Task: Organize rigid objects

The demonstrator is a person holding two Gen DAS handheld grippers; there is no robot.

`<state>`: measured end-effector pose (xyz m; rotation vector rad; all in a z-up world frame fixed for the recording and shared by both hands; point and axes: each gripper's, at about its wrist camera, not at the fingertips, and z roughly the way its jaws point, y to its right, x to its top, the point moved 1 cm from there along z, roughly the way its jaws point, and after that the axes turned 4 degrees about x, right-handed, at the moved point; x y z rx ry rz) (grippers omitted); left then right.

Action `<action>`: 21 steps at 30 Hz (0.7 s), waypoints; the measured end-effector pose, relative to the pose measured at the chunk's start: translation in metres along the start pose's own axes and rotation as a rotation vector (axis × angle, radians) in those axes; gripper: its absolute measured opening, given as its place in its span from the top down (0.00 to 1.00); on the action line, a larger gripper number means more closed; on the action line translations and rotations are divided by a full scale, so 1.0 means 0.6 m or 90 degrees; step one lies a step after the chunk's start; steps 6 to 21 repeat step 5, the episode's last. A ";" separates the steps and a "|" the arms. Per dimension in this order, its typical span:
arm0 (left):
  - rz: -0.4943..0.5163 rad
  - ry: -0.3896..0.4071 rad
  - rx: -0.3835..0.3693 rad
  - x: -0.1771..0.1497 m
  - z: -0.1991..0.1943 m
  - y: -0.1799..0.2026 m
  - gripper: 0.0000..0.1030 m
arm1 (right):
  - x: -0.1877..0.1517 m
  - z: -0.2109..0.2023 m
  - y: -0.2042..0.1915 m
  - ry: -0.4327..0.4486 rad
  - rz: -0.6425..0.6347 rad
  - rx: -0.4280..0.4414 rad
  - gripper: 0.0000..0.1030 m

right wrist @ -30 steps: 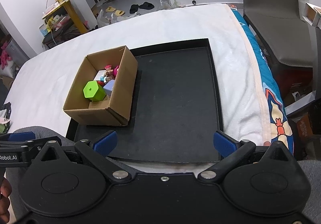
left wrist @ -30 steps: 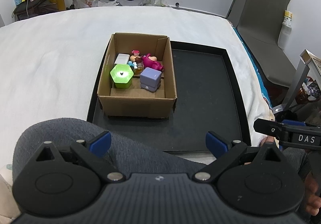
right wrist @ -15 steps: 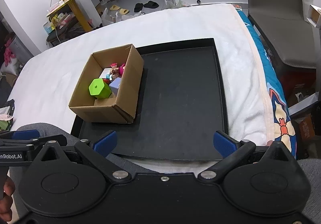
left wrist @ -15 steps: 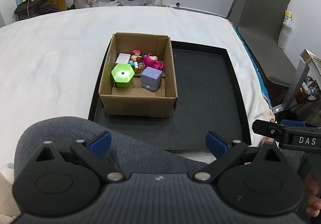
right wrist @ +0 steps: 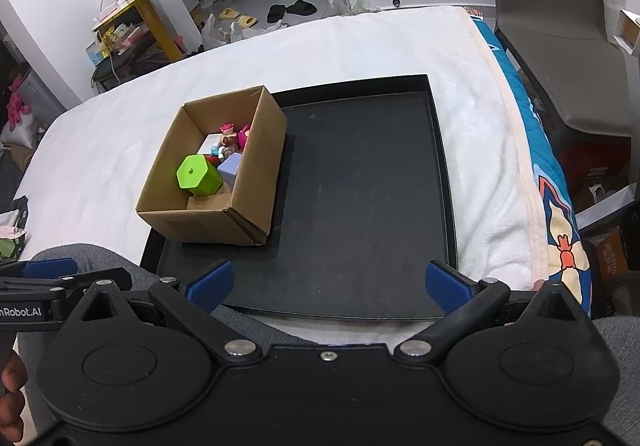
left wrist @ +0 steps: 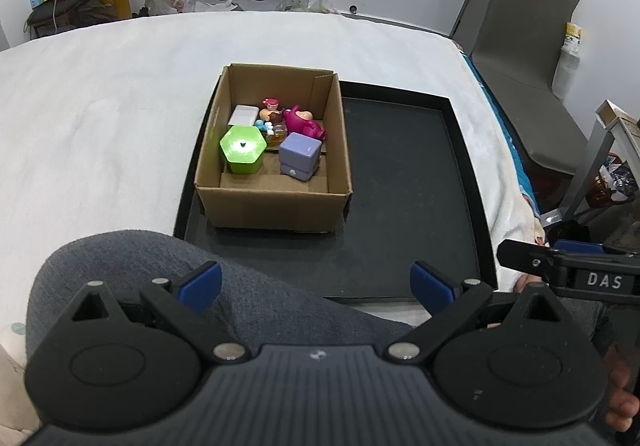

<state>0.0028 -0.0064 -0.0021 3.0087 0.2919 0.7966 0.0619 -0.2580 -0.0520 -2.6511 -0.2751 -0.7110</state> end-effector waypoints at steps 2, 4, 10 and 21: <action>0.001 0.003 -0.001 0.000 -0.002 0.002 0.03 | -0.001 0.001 0.001 -0.002 0.002 -0.001 0.00; 0.004 0.007 -0.002 0.000 -0.005 0.003 0.03 | -0.001 0.001 0.002 -0.003 0.003 -0.001 0.00; 0.005 0.008 -0.005 0.000 -0.007 0.004 0.03 | -0.001 0.001 0.002 -0.003 0.002 -0.001 0.00; 0.005 0.008 -0.005 0.000 -0.007 0.004 0.03 | -0.001 0.001 0.002 -0.003 0.002 -0.001 0.00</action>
